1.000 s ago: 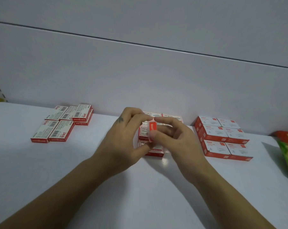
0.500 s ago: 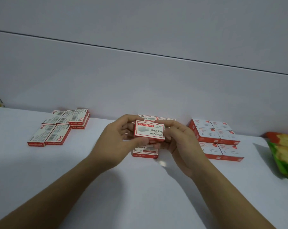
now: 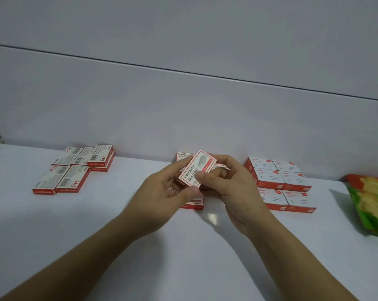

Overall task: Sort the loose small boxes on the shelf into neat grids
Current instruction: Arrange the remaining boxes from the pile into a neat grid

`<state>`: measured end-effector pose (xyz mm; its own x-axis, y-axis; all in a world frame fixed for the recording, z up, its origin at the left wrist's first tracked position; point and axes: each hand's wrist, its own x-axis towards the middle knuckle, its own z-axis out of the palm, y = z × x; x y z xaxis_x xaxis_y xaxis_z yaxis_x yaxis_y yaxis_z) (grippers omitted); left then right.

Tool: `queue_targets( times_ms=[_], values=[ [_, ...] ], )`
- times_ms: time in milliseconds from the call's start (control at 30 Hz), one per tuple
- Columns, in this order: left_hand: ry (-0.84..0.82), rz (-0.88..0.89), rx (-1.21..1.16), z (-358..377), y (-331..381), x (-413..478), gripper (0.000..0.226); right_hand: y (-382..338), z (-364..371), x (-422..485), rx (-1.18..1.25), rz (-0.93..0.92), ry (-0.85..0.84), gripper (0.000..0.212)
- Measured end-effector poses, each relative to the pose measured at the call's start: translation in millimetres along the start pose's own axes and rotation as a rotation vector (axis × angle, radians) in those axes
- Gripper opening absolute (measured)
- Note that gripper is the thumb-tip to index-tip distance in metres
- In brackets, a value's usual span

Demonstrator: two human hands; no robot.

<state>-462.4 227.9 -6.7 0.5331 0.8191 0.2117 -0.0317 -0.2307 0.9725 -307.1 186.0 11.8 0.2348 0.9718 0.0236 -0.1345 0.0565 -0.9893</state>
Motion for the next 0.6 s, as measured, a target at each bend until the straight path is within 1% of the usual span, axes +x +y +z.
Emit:
queue_targets(
  times_ms=[100,167,200,233,267,300,367,433,533,567,600],
  values=[
    [0.094,-0.006,-0.022,-1,-3,2,0.041,0,-6,4,-0.145,0.009,0.08,0.018],
    [0.155,-0.038,-0.065,-4,0,5,0.031,-4,-10,7,-0.222,-0.003,0.095,0.019],
    [0.174,-0.056,-0.076,-6,2,6,0.028,-6,-12,7,-0.272,-0.024,0.061,0.025],
    [0.182,-0.067,-0.07,-6,4,6,0.026,-10,-15,6,-0.371,-0.069,0.017,0.034],
    [0.183,-0.072,-0.057,-6,6,6,0.026,-15,-16,5,-0.526,-0.138,-0.028,0.044],
    [0.182,-0.071,-0.048,-6,7,7,0.028,-20,-16,4,-0.71,-0.216,-0.067,0.048],
    [0.182,-0.053,-0.025,-7,4,7,0.033,-26,-13,3,-1.004,-0.364,-0.089,0.046],
    [0.187,-0.01,0.102,-10,0,6,0.037,-30,-12,3,-1.148,-0.443,-0.094,0.043],
    [0.14,0.09,0.527,-9,-8,2,0.053,-29,-27,1,-1.345,-0.574,-0.093,0.043],
    [0.109,0.143,0.644,-10,-10,2,0.053,-27,-35,0,-1.379,-0.581,-0.083,0.044],
    [0.08,0.198,0.733,-10,-11,0,0.049,-25,-43,-3,-1.38,-0.545,-0.065,0.044]
  ],
)
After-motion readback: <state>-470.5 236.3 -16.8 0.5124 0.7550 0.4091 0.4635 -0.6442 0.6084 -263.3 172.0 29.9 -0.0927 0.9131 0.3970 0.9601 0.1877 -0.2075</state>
